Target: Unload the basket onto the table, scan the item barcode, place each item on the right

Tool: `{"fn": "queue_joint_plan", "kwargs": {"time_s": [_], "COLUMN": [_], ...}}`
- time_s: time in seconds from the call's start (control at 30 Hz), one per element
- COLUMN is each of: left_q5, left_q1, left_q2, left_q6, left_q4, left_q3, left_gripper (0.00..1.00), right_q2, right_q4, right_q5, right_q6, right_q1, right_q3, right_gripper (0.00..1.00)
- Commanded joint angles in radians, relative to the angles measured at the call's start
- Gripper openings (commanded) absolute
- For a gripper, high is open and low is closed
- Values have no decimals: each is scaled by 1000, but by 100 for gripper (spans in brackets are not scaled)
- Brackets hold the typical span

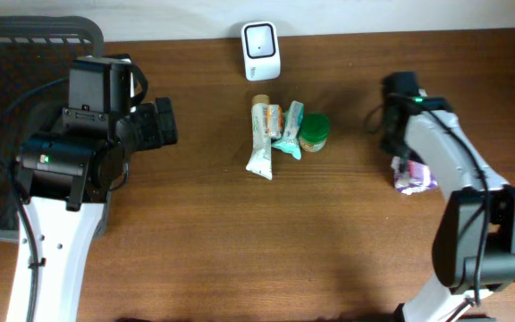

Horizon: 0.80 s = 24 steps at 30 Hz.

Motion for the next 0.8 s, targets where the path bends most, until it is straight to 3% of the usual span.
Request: {"fn": "queue_joint_plan", "kwargs": {"time_s": [0.0,0.1,0.23,0.43,0.5,0.67,0.77], "left_q5": [-14,-14,-14,-14,-14,-14,-14], "left_q1": [3,3,3,3,3,3,3], "left_q2": [0,0,0,0,0,0,0], "left_q6": [15,15,15,15,15,15,15], "left_q4": [-2,-2,-2,-2,-2,-3,-3], "left_q3": [-2,-2,-2,-2,-2,-2,-2], "left_gripper": [99,99,99,99,99,99,99], "right_q2": [18,18,17,16,16,69,119], "right_q4": [5,-17,-154,-302,-308,-312,-286], "right_q5": [-93,-101,-111,-135,-229,-729,-919], "right_q6": [6,2,2,-127,-205,-537,-621], "right_q1": [119,183,202,78,-2,-233,-318], "right_q3": [72,135,261,428,427,378,323], "right_gripper": [60,75,81,96,98,98,98]}}
